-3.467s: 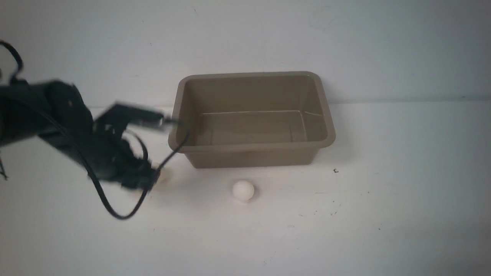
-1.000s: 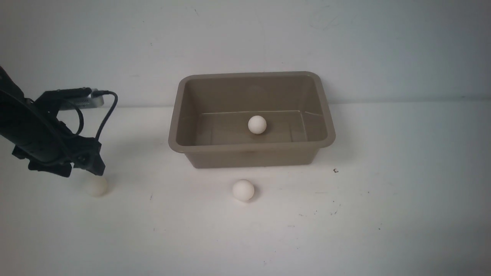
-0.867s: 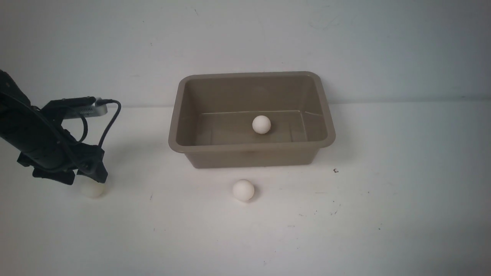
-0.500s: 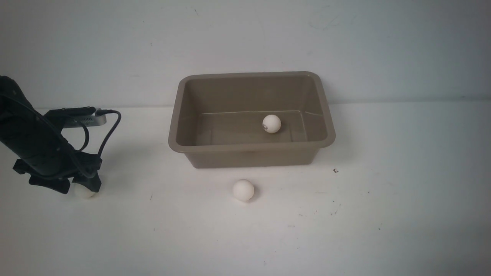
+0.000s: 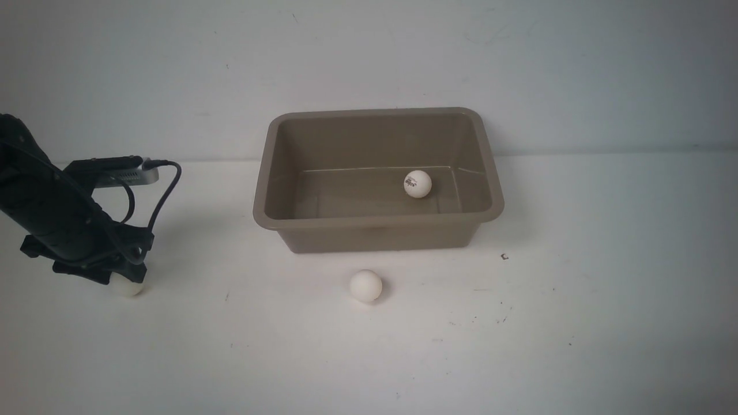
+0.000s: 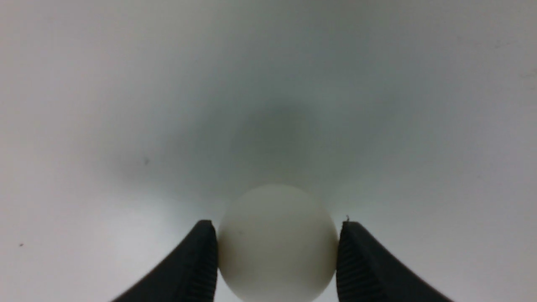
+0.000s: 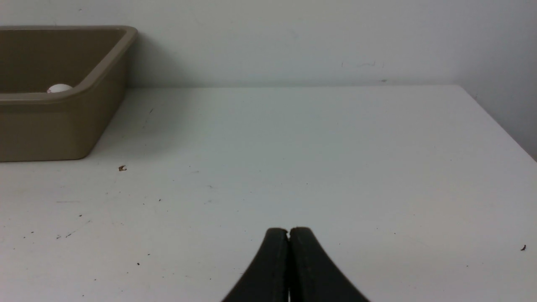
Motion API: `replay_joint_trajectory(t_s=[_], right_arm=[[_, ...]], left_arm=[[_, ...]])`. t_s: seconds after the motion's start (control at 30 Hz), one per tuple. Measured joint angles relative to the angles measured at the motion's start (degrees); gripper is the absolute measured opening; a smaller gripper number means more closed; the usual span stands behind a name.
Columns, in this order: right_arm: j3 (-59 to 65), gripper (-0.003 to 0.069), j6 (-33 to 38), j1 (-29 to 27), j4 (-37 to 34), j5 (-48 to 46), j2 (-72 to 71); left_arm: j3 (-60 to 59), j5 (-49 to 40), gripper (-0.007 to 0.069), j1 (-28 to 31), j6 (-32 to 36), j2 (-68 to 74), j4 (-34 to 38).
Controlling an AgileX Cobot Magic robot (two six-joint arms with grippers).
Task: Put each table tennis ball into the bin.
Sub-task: Use the left arm to clamp the table tennis ball closest to it
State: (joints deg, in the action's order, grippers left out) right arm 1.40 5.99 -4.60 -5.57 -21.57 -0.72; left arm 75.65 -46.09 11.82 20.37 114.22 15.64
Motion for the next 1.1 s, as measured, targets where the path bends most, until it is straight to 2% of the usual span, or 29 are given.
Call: replay_joint_trajectory(t_s=[0.83, 1.03, 1.1], right_arm=[[0.0, -0.0015, 0.0, 0.0, 0.0, 0.0, 0.0], [0.0, -0.0015, -0.13, 0.0, 0.0, 0.0, 0.0], [0.0, -0.0015, -0.18, 0.0, 0.0, 0.0, 0.0]], left_arm=[[0.99, -1.41, 0.033, 0.11, 0.06, 0.59, 2.49], [0.27, -1.72, 0.0327, -0.55, 4.38, -3.36, 10.9], [1.65, -1.52, 0.0327, -2.71, 7.35, -5.76, 14.8]])
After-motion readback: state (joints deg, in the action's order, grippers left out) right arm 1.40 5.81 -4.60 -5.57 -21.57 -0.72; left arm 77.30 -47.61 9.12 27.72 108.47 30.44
